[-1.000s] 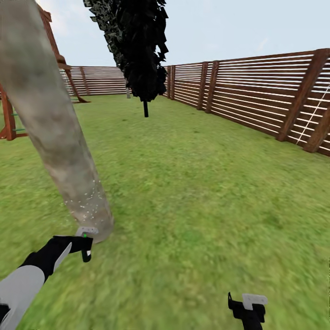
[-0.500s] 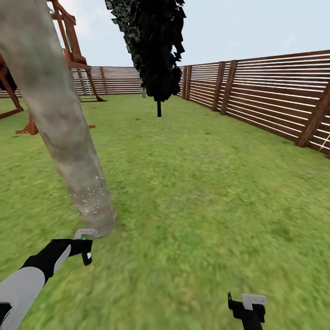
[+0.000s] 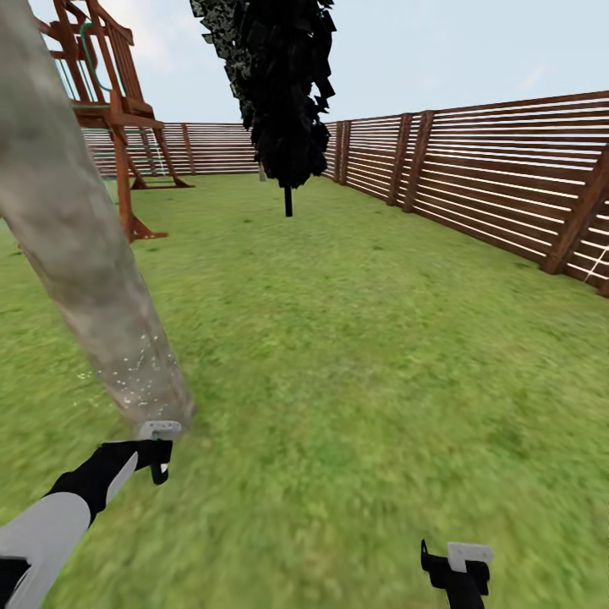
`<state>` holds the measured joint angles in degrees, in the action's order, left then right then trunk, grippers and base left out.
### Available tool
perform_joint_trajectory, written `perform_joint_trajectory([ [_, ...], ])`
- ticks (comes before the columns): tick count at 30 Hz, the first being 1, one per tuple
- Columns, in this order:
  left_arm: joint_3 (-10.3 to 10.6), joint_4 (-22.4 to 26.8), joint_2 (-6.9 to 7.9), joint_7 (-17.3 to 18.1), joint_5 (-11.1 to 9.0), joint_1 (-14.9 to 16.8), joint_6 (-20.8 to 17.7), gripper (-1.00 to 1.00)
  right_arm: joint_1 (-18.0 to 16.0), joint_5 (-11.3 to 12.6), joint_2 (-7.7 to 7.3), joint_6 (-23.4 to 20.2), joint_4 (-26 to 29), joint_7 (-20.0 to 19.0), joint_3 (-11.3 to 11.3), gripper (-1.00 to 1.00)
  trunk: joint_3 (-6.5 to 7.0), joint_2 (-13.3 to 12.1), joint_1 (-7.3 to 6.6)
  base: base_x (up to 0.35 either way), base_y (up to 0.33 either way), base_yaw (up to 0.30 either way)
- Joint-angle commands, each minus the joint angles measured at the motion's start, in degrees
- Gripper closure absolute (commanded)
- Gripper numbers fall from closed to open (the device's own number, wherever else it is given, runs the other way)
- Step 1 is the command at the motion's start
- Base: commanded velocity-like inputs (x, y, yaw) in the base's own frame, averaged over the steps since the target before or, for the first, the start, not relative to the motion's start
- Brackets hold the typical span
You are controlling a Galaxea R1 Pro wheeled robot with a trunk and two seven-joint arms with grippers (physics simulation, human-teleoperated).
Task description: In the garden, pick up the pesticide atomizer on the floor and spray pesticide onto both trees until each tree trunk is fully covered.
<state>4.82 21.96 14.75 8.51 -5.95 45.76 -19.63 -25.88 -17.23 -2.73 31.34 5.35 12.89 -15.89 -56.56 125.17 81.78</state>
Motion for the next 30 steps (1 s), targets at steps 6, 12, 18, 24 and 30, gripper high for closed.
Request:
perform_joint_trajectory([
  [6, 0.51, 0.18, -0.76, 0.12, -0.46, 0.03, -0.48, 1.00, -0.05, -0.61, 0.01, 0.13, -0.08, 0.29, -0.28, -1.00, -0.14, 0.02, 0.01, 0.237, -0.197, 0.109],
  [12, 0.54, 0.19, -1.04, 0.10, -0.46, 0.03, -0.69, 1.00, -0.05, -0.61, 0.01, 0.13, -0.15, 0.29, -0.28, -1.00, -0.34, 0.02, 0.01, 0.241, -0.189, 0.244],
  [18, 0.54, 0.19, -1.35, -0.59, -0.45, 0.03, -0.66, 1.00, -0.05, -0.61, 0.01, 0.13, -0.17, 0.29, -0.28, -1.00, -0.55, 0.02, 0.01, 0.242, -0.187, 0.248],
  [24, 0.54, 0.19, -1.90, -0.86, -0.46, 0.03, -0.51, 1.00, -0.05, -0.61, 0.01, 0.13, -0.17, 0.29, -0.28, -1.00, -0.73, 0.02, 0.01, 0.222, -0.198, 0.212],
  [30, 0.47, 0.19, -1.91, -0.86, -0.46, 0.03, -0.41, 1.00, -0.05, -0.61, 0.01, 0.13, -0.17, 0.29, -0.28, -1.00, -0.74, 0.02, 0.01, 0.101, -0.260, 0.013],
])
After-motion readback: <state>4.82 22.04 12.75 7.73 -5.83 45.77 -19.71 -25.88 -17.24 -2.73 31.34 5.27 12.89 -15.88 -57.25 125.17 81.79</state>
